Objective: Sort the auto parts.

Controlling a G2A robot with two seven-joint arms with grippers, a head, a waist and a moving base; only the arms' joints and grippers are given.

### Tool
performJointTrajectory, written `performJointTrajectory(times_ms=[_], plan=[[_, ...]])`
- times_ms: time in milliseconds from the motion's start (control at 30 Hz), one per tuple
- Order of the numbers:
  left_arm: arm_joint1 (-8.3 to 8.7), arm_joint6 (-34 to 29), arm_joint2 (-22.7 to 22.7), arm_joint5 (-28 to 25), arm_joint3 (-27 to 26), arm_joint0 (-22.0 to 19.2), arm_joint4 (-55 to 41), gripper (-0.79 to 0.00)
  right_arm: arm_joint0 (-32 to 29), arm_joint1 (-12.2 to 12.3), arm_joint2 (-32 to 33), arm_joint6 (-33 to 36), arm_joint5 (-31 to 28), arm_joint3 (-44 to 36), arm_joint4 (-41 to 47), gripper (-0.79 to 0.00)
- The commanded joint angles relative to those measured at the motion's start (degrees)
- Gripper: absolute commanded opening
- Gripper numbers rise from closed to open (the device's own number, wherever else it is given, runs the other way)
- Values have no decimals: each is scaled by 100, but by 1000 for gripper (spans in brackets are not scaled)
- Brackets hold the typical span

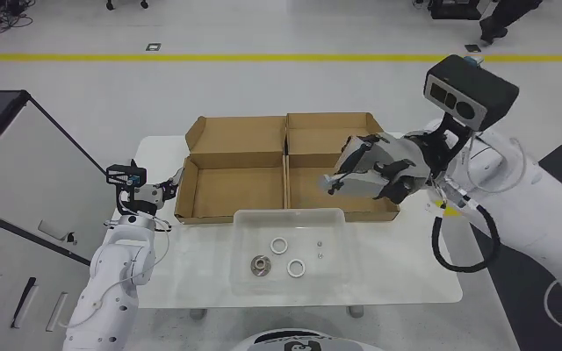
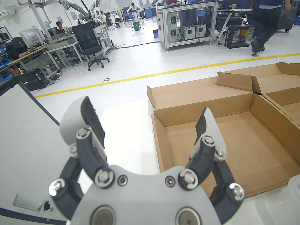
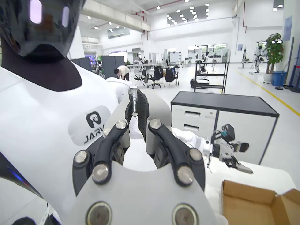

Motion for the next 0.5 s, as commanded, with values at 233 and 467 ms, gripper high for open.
performJointTrajectory(times_ms=[233, 467], plan=[[0, 0, 0, 0, 0, 0, 0, 0, -276, -358, 398, 149, 1, -248, 953, -785], [0, 0, 0, 0, 0, 0, 0, 0, -551, -732, 761, 673, 1, -321, 1772, -785]])
